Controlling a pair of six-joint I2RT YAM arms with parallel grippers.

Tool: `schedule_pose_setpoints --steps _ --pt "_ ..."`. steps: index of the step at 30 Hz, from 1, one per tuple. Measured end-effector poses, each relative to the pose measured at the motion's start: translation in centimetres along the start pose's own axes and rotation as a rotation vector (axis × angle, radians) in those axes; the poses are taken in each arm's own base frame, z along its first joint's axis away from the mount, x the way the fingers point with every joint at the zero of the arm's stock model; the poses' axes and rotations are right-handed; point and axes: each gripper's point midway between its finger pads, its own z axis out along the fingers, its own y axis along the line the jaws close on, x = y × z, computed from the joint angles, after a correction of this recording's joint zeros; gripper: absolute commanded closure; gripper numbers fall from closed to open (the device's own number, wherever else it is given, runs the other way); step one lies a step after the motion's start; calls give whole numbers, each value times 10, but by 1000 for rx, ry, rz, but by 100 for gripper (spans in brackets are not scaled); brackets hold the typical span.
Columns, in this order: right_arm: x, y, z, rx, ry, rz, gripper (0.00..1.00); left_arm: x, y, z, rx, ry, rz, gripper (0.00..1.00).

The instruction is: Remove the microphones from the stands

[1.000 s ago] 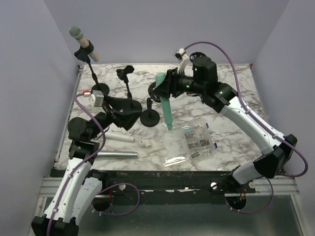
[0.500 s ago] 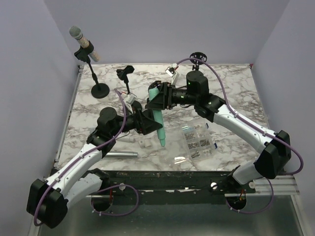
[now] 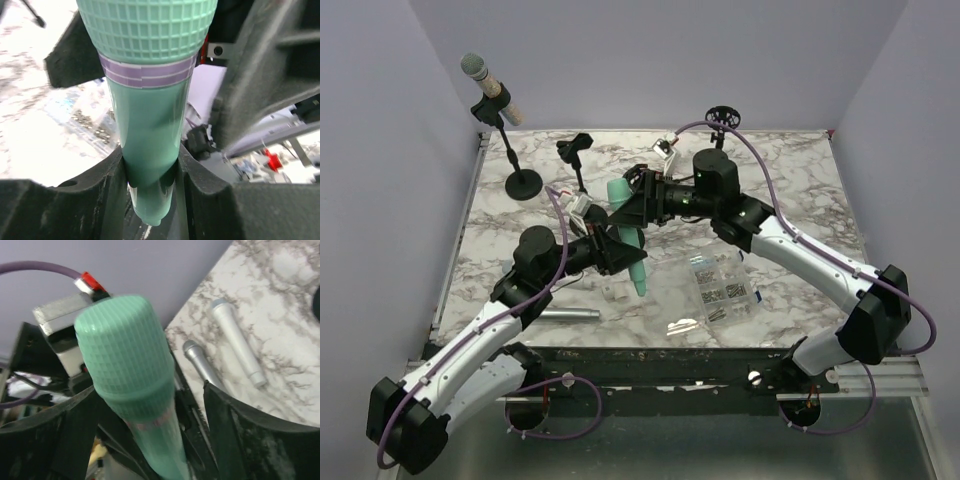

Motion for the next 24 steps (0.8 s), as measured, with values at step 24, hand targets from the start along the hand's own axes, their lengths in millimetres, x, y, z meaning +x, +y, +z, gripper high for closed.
schedule_pose_setpoints --steps 24 --pt "-64 -31 -80 492 -360 -130 0 -20 221 -177 -1538 -555 -698 100"
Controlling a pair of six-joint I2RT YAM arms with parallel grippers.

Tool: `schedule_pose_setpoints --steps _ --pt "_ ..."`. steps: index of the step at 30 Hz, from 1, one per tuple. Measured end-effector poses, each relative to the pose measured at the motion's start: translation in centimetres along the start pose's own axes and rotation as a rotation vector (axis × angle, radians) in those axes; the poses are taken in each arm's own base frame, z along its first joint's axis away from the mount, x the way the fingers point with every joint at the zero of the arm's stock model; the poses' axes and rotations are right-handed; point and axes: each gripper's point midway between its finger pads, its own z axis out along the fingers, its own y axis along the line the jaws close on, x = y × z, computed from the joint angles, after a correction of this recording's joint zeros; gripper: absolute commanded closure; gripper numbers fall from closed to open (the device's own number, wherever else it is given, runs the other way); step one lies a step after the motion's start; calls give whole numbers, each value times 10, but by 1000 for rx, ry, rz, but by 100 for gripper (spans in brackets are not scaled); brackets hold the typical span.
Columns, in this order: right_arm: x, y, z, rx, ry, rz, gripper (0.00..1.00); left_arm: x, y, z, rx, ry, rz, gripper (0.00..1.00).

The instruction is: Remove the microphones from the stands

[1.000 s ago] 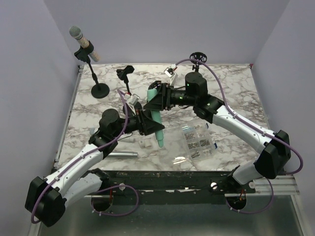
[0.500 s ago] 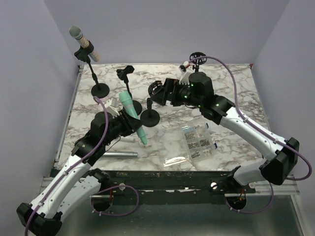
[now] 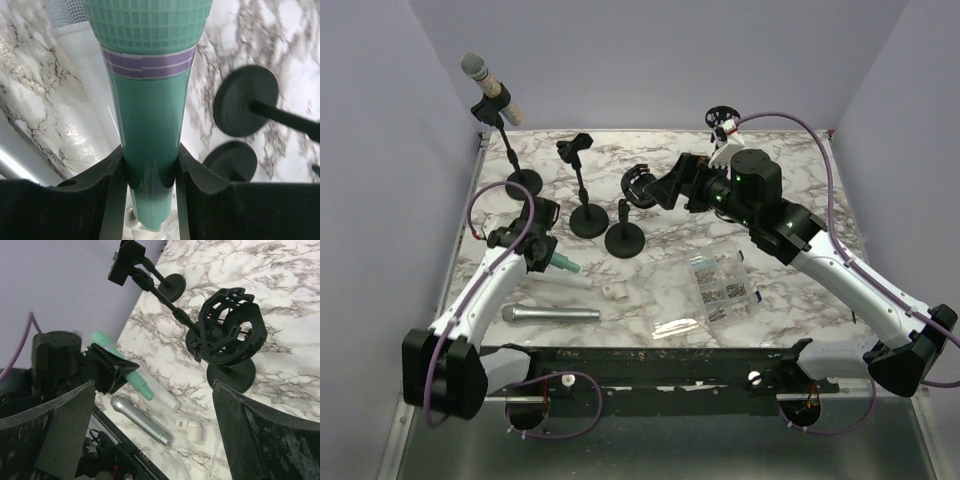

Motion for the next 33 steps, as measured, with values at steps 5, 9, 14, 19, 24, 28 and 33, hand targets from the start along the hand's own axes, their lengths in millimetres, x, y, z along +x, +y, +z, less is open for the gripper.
schedule_pose_setpoints --steps 5,9,14,19,24,28,33 --pt "-1 -4 -7 16 -8 -6 0 3 -4 36 -159 -7 -90 100" --pt "-10 -1 -18 15 -43 -7 0 8 0 51 -234 -18 -114 100" --pt "-15 -1 -28 14 -72 -10 0 14 5 67 -303 -17 -142 92" --pt "-8 -6 -26 24 -57 -14 0 20 14 80 -361 -7 -153 88" --pt "0 -12 -23 40 -42 -18 0 23 14 84 -376 8 -183 73" --pt "0 -15 -23 50 -45 -25 0 26 15 86 -386 21 -193 62" --pt "-1 -15 -24 48 -51 -29 0 29 17 90 -401 30 -196 50"
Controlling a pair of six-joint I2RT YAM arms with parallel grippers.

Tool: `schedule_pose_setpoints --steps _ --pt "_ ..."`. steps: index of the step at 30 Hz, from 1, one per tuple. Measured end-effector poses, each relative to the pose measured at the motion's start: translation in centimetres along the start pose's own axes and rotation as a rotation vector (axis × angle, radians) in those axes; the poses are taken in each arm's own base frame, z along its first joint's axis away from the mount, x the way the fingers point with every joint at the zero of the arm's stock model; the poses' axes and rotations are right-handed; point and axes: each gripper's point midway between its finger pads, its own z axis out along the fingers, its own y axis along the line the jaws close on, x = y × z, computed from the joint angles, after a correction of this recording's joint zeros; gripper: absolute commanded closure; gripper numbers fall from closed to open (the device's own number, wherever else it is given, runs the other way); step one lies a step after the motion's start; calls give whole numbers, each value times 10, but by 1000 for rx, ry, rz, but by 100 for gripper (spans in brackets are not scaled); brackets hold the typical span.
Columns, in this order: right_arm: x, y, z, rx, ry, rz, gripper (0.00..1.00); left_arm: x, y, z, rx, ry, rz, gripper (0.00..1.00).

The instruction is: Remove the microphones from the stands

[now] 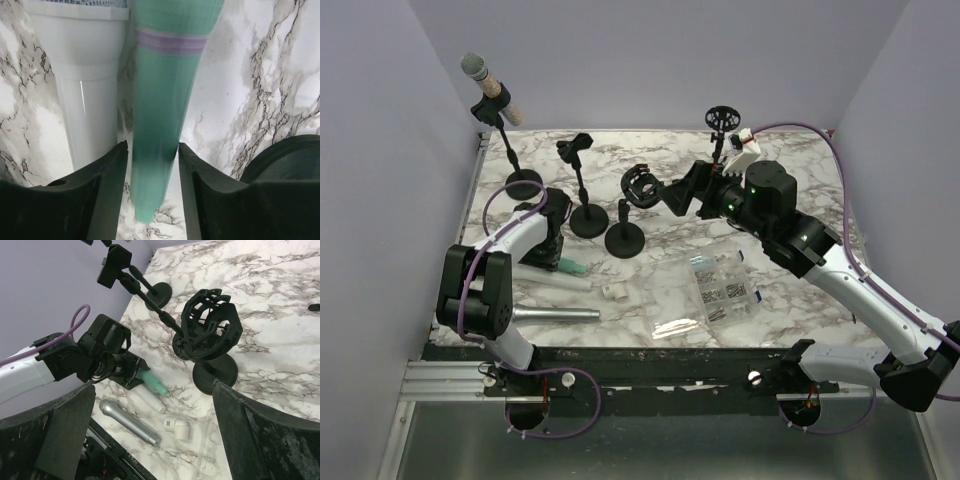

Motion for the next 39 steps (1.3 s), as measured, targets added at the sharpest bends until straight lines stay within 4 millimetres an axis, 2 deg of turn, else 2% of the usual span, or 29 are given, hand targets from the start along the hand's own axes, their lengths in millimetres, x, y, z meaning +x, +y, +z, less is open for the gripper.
schedule_pose_setpoints --steps 6,9,11,14,16,22,25,28,31,35,39 --pt "1 -1 0 1 1 -4 0 1 -3 -1 10 5 -6 35" --pt "1 -1 0 2 1 -4 0 1 -5 -3 21 10 -1 24" --pt "1 -1 0 2 1 -4 0 -1 -7 -8 42 13 1 16" --pt "1 -1 0 3 0 -4 0 -6 -14 -24 105 20 8 13" --pt "1 -1 0 3 0 -4 0 -11 -22 -39 176 23 20 11" --pt "0 -1 2 0 -3 -3 0 -33 -48 -106 492 4 84 1" --pt "1 -1 4 0 -4 -3 0 -40 -49 -136 697 -12 124 2" --pt "2 -1 5 1 -2 -3 0 -44 -46 -164 974 -27 165 2" --pt "1 -1 5 0 -4 -3 0 -50 -50 -188 1154 -50 187 1" --pt "2 -1 7 0 -2 -3 0 -62 -76 -241 1432 -29 222 2" --pt "2 -1 7 1 -1 -3 0 -62 -101 -273 1631 65 279 2"
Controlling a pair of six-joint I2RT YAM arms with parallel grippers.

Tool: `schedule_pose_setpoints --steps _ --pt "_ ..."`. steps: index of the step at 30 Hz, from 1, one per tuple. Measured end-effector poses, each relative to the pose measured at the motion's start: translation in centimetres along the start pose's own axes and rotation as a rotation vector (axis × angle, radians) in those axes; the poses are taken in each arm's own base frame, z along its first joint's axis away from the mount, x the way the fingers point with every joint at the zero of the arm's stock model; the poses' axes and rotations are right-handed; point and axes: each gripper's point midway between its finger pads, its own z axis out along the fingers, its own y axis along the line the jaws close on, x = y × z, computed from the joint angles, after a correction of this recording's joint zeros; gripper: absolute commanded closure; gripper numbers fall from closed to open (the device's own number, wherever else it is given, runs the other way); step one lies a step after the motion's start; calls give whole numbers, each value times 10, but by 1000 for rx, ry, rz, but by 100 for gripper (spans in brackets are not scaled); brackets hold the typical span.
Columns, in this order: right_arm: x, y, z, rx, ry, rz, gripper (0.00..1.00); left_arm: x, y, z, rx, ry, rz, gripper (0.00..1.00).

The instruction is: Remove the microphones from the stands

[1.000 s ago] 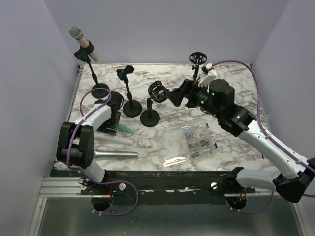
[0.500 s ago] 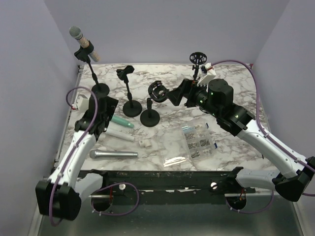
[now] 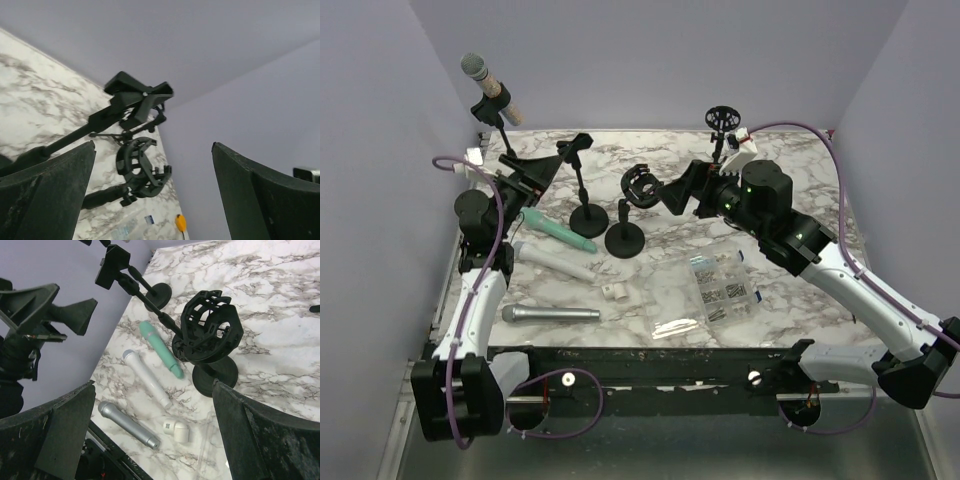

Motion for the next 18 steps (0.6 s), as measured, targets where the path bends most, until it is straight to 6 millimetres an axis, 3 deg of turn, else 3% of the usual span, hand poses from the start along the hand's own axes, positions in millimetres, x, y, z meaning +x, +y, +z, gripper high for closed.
schedule_pose_setpoints --steps 8,14,18 --pt "0 0 0 0 0 0 0 6 -37 27 197 189 -6 9" --pt "0 0 0 -1 0 0 0 7 -34 34 170 239 23 19" --pt "0 0 0 -1 0 0 0 9 -24 35 118 249 42 11"
